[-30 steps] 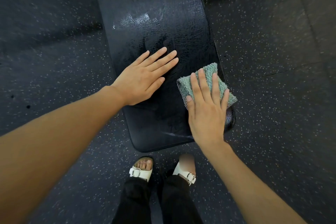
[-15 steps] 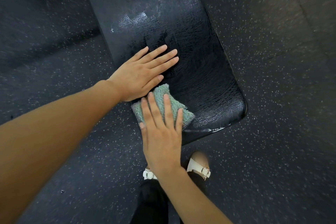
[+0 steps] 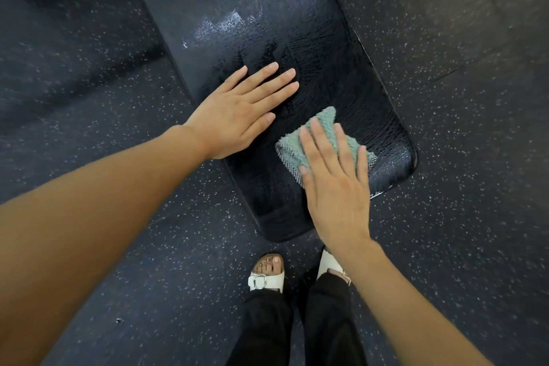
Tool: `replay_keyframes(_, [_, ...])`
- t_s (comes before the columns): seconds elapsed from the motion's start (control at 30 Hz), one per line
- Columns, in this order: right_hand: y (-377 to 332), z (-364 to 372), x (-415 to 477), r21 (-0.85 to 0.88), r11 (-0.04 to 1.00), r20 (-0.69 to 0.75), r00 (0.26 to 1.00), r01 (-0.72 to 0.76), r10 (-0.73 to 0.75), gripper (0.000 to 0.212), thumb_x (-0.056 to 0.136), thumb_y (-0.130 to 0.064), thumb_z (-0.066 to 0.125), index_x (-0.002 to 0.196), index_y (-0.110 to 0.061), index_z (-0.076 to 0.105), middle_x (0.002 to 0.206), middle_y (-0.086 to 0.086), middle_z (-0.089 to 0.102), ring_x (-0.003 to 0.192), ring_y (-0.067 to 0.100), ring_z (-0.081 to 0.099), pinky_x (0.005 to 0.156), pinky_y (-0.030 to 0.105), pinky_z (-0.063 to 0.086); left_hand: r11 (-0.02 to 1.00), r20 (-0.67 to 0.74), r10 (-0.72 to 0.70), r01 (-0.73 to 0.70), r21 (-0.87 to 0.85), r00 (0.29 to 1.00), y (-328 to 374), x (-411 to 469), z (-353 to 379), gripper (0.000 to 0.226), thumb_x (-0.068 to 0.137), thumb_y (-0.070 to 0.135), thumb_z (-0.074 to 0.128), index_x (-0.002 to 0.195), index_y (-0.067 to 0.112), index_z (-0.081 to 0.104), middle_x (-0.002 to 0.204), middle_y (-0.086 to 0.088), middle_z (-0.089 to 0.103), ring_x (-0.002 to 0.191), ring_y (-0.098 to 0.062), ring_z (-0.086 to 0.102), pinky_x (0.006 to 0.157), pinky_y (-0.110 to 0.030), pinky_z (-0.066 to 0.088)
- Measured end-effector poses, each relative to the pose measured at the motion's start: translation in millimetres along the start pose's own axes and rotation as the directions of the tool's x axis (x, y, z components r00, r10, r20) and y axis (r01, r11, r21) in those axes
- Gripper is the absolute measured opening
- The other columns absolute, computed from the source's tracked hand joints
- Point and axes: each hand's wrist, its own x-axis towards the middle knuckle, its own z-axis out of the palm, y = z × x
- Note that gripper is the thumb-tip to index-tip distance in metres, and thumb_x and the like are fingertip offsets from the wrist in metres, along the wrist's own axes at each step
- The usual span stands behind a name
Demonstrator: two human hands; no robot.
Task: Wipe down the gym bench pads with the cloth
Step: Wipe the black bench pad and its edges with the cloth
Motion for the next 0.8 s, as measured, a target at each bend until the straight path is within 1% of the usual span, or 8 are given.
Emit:
replay_keyframes(0.13, [-32,4,-5,0.078,0.982,-0.018,0.985,-0.172,0.174,0.054,0.103,-0.036,0.025,0.156,-0.024,0.024,0.164,-0.005,0.019,0.151,0.026,0.014,0.12,0.055,0.014,1.0,-0.014,0.003,-0.003,0.007,1.0,1,0,2,0.055,0.104,0.037,0.015,0.158,0.027,0.01,0.165,0.01,0.006,0.153,-0.014,0.0,0.123,-0.041,0.001])
replay_keyframes(0.23, [-54,6,-10,0.08,0.975,0.008,0.979,-0.206,0.206,0.056,0.102,-0.036,0.025,0.157,-0.024,0.022,0.164,-0.005,0.017,0.152,0.028,0.011,0.12,0.055,0.012,1.0,-0.02,0.002,-0.002,0.018,1.0,0,0,4,0.055,0.104,0.037,0.015,0.158,0.027,0.011,0.165,0.009,0.007,0.153,-0.015,0.002,0.123,-0.042,0.002])
replay_keyframes(0.3, [-67,9,-20,0.064,0.988,0.034,0.989,-0.144,0.142,0.058,0.1,-0.036,0.025,0.157,-0.024,0.019,0.165,-0.004,0.014,0.152,0.028,0.008,0.121,0.054,0.008,1.0,-0.021,0.002,-0.001,0.025,1.0,0,0,3,0.055,0.104,0.037,0.015,0.158,0.027,0.011,0.165,0.009,0.008,0.153,-0.015,0.004,0.123,-0.042,0.003])
replay_keyframes(0.37, [-79,11,-33,0.045,0.998,0.067,0.997,-0.033,0.03,0.06,0.098,-0.035,0.025,0.157,-0.024,0.018,0.165,-0.004,0.012,0.152,0.028,0.008,0.12,0.052,0.006,1.0,-0.025,-0.001,0.002,0.03,1.0,2,0,3,0.056,0.103,0.037,0.015,0.158,0.027,0.011,0.165,0.009,0.008,0.153,-0.015,0.004,0.122,-0.041,0.002])
replay_keyframes(0.43, [-81,13,-44,0.024,0.997,0.095,0.993,0.069,-0.071,0.059,0.099,-0.035,0.027,0.157,-0.025,0.018,0.165,-0.006,0.014,0.152,0.027,0.011,0.12,0.05,0.009,0.999,-0.03,-0.012,0.013,0.039,0.999,4,0,2,0.055,0.104,0.037,0.014,0.158,0.027,0.011,0.165,0.009,0.007,0.153,-0.015,0.004,0.122,-0.04,0.0])
replay_keyframes(0.53, [-63,12,-45,0.005,0.987,0.107,0.982,0.158,-0.158,0.057,0.1,-0.035,0.028,0.157,-0.026,0.021,0.164,-0.008,0.018,0.151,0.021,0.014,0.12,0.046,0.012,0.998,-0.038,-0.037,0.039,0.052,0.999,8,-1,3,0.055,0.103,0.037,0.014,0.158,0.027,0.011,0.165,0.009,0.007,0.153,-0.015,0.005,0.122,-0.041,0.001])
replay_keyframes(0.63, [-36,8,-40,-0.006,0.982,0.103,0.977,0.187,-0.186,0.057,0.101,-0.035,0.026,0.157,-0.026,0.019,0.164,-0.009,0.016,0.151,0.019,0.013,0.121,0.045,0.01,0.996,-0.04,-0.063,0.066,0.06,0.997,12,-1,3,0.056,0.103,0.037,0.014,0.158,0.026,0.011,0.165,0.008,0.007,0.153,-0.017,0.005,0.122,-0.044,0.003])
replay_keyframes(0.8, [16,1,-36,-0.048,0.991,0.094,0.988,0.124,-0.119,0.057,0.103,-0.035,0.023,0.158,-0.027,0.011,0.164,-0.01,0.007,0.152,0.018,0.006,0.122,0.045,0.005,0.99,-0.049,-0.131,0.133,0.048,0.99,22,-4,7,0.057,0.103,0.037,0.015,0.158,0.024,0.011,0.165,0.007,0.006,0.153,-0.017,0.002,0.123,-0.047,0.005])
